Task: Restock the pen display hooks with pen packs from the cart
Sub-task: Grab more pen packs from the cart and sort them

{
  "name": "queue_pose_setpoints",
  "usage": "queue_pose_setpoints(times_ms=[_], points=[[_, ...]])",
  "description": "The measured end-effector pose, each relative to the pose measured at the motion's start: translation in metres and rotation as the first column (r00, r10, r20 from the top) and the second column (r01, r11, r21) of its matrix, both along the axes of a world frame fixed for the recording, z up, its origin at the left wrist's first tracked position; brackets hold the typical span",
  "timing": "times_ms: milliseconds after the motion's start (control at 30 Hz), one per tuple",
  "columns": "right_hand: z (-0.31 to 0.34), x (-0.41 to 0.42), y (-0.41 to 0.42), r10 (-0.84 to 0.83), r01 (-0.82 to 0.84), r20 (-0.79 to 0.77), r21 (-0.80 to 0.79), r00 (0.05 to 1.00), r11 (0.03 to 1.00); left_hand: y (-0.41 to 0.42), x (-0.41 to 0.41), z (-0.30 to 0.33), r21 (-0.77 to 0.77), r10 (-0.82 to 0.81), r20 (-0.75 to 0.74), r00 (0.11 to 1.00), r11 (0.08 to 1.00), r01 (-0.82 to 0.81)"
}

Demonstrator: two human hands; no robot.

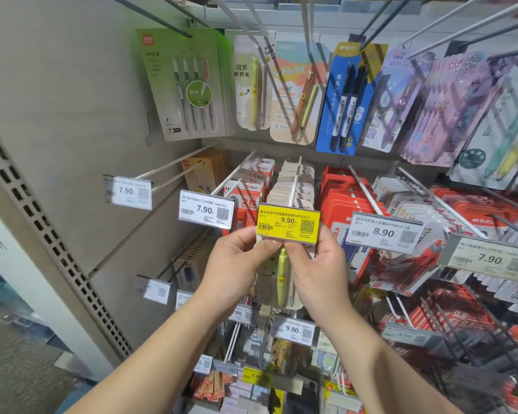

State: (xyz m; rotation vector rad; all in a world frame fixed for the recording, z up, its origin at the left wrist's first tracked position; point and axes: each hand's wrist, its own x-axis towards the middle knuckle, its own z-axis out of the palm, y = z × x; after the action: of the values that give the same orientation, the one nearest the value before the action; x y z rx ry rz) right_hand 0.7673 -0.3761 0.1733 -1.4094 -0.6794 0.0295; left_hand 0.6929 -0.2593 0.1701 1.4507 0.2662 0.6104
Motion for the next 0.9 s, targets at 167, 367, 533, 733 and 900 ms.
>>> queue_pose_setpoints(times_ms=[167,367,533,733,900], points=[[0.004,0.005,0.002,0.006,-0.005,-0.014,0.027,1.0,1.0,-0.003,0.009,0.004,0.032,0.068,-0.02,0.997,0.997,-0.067],[0.005,0.016,0.009,0.003,-0.001,-0.045,0.024,0.999,1.0,-0.004,0.021,0.005,0.01,0.138,-0.039,0.99,0.99,-0.137],[0.0,0.025,0.012,0.032,-0.031,-0.034,0.012,0.999,0.999,-0.005,0.029,0.005,-0.02,0.198,-0.072,0.978,0.98,-0.2],[-0.012,0.038,0.012,0.092,-0.096,-0.147,-0.023,0.985,0.995,-0.005,0.037,0.004,0.007,0.233,-0.137,0.963,0.972,-0.234],[-0.014,0.049,0.017,0.074,-0.078,-0.119,-0.032,0.99,0.996,-0.003,0.044,0.007,0.125,0.245,-0.154,0.957,0.966,-0.228]])
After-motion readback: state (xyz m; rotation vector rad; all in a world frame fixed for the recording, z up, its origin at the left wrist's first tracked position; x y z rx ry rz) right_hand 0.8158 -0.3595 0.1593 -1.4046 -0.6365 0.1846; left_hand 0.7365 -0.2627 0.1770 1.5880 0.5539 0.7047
